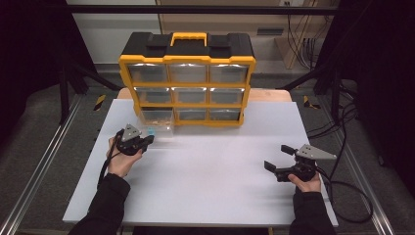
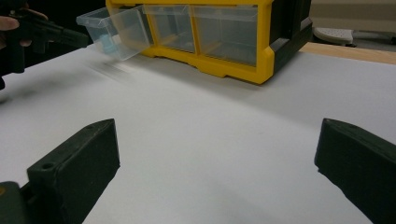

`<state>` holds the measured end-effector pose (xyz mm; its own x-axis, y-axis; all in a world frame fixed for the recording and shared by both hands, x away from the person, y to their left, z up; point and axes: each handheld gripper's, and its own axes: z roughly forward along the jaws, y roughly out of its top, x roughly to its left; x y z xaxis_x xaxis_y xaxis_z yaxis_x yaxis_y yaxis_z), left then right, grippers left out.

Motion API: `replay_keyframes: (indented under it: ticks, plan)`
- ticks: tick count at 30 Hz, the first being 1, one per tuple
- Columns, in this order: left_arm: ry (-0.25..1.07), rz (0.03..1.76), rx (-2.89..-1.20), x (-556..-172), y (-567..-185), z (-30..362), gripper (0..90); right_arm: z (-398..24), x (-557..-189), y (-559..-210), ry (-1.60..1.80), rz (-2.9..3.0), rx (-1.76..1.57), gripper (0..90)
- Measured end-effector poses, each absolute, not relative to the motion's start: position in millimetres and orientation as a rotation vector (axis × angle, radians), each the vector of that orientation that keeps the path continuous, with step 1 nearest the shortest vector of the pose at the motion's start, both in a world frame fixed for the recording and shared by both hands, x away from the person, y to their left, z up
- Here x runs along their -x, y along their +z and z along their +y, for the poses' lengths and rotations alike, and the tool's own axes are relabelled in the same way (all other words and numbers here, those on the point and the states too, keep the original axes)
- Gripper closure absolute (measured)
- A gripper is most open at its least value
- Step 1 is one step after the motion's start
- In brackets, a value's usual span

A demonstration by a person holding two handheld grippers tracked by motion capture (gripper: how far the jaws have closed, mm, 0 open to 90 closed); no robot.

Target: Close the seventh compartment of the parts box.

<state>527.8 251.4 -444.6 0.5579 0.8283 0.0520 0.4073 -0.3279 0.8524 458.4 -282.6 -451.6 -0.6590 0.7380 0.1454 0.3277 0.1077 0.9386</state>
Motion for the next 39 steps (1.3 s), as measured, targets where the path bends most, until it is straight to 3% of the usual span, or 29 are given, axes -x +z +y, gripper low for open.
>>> replay_keyframes:
  ticks: [39]
  plan:
    - [0.667,0.958,-1.931,-552,-443,250,89.6,-283,-458,-452,1.566,2.036,-1.049,0.6]
